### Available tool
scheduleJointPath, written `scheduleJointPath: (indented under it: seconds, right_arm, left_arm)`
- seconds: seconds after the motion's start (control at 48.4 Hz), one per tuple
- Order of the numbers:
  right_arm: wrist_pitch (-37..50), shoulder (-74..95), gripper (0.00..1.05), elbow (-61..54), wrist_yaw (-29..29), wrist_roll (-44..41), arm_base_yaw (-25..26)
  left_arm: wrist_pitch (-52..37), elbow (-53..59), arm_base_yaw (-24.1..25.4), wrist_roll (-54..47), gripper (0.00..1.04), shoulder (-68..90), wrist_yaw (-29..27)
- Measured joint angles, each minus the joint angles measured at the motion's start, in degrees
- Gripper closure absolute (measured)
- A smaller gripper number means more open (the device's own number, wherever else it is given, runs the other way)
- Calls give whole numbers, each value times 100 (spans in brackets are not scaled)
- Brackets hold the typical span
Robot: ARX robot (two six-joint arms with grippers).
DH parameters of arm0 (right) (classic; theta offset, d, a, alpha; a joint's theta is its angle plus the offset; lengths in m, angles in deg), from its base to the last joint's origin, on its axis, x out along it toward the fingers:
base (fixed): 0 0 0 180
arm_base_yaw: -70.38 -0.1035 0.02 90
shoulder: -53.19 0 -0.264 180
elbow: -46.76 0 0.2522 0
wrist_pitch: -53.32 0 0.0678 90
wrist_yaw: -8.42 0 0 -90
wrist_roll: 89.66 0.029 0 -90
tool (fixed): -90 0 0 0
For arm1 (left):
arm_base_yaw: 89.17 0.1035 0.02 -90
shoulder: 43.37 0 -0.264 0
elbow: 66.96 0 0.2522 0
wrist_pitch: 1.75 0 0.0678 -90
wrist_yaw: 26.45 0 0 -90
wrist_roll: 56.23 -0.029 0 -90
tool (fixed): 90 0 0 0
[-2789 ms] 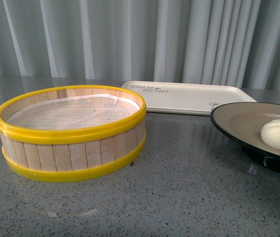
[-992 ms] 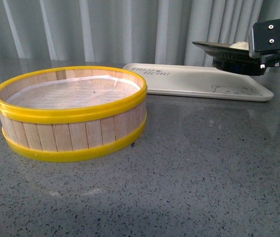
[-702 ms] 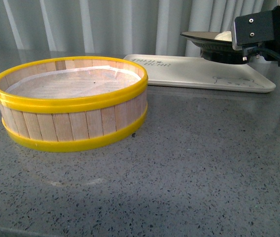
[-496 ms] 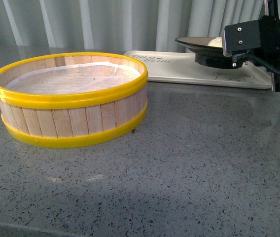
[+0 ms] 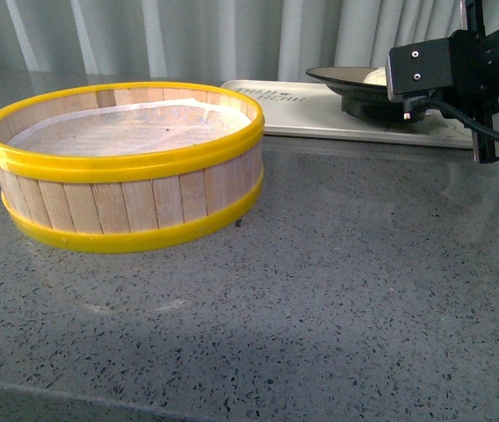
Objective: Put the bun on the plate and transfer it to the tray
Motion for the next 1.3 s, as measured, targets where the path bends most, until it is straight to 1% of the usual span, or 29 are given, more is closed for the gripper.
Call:
scheduleJointPath:
  seconds: [1.178, 1.198, 1.302]
  right_arm:
    - [-79, 35, 102, -17, 83, -7, 37]
    - [-79, 35, 99, -17, 83, -7, 37]
    - [-77, 35, 78, -17, 74, 11, 37]
  left_arm:
    - [0, 0, 0, 0, 7, 0, 0]
    - [0, 0, 0, 0, 7, 0, 0]
    - [0, 0, 0, 0, 7, 0, 0]
